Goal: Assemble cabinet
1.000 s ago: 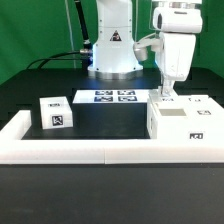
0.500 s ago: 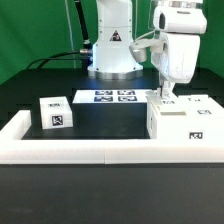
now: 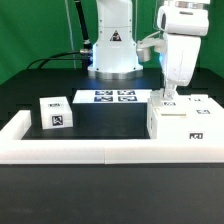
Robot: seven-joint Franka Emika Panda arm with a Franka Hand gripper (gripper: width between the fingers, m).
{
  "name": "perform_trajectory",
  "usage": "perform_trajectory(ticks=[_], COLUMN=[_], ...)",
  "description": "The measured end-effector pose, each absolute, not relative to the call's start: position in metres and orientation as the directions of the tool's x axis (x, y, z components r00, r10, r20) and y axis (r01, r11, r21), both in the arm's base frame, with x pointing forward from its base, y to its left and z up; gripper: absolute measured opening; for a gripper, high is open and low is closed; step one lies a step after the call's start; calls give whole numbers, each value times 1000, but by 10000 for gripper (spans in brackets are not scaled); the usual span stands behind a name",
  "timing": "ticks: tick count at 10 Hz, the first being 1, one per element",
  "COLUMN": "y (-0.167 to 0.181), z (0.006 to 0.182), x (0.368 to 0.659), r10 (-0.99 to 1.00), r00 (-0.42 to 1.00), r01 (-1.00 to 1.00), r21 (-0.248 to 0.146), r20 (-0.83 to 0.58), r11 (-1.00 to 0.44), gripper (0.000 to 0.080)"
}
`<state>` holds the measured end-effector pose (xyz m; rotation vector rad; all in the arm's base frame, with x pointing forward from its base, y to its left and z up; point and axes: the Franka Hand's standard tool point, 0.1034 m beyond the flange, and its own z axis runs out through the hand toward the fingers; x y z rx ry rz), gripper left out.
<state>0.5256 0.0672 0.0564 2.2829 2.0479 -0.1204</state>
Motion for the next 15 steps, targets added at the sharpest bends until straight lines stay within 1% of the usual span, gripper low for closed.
perform_trajectory(ticks=[1, 4, 8, 11, 13, 14, 15], y=[66, 65, 64, 64, 64, 65, 65], z=[56, 57, 57, 55, 56, 56, 57], x=[532, 554, 579, 581, 580, 580, 580], r10=[989, 993, 994, 990, 990, 990, 990], r00=[96, 56, 8, -5, 3, -2, -8], r01=[995, 998, 1000, 999, 999, 999, 999], r21=[-1, 13, 8, -51, -43, -42, -42], r20=[-109, -104, -113, -139, -138, -138, -138], r11=[-97, -55, -7, -2, -9, -3, 2], gripper=[71, 71, 71, 71, 76, 253, 253])
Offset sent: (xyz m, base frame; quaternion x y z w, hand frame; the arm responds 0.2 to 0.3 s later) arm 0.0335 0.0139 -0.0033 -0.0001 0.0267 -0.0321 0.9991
